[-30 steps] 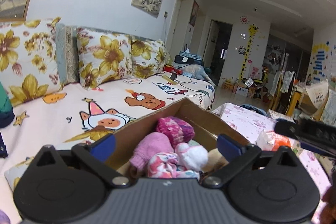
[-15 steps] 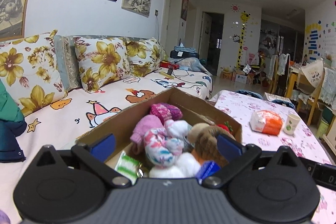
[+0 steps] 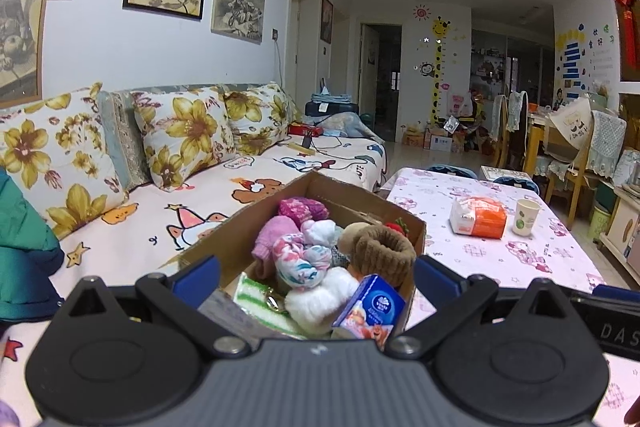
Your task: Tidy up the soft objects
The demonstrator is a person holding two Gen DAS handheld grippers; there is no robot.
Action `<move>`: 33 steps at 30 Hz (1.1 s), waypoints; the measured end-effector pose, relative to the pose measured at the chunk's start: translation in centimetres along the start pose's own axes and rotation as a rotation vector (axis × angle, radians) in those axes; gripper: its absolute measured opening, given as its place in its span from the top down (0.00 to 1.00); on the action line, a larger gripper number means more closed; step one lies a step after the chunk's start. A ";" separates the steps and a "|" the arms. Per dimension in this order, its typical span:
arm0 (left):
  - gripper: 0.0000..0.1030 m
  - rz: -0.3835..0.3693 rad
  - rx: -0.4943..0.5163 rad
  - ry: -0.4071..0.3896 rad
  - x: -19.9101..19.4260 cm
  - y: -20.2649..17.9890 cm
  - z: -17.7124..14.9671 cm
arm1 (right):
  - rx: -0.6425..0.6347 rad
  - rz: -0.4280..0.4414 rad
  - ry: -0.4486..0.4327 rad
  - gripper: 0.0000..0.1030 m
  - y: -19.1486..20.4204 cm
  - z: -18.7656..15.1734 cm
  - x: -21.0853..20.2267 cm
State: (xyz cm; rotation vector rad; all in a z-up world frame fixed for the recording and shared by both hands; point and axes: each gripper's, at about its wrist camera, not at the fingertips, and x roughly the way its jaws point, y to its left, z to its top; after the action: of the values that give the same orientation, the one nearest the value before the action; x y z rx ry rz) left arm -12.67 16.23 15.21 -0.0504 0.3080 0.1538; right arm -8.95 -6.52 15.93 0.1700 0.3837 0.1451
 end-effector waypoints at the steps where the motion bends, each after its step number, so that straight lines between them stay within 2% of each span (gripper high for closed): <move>1: 0.01 -0.001 0.005 -0.004 -0.4 0.0 0.0 | -0.003 0.005 -0.006 0.00 0.1 0.0 -0.5; 12: 0.01 0.010 0.032 -0.040 -3.6 0.6 0.0 | -0.066 0.021 -0.059 0.00 1.8 0.2 -4.3; 21: 0.01 0.019 0.030 -0.050 -4.5 1.1 -0.5 | -0.101 0.022 -0.063 0.00 2.7 -0.4 -4.8; 33: 0.01 0.037 0.051 -0.034 -3.9 0.8 -1.3 | -0.105 0.015 -0.046 0.00 2.1 -0.9 -4.2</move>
State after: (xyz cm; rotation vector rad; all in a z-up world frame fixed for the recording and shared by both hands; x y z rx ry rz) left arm -16.88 16.38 15.12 0.0086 0.2792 0.1829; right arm -13.33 -5.03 17.03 0.0727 0.3280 0.1751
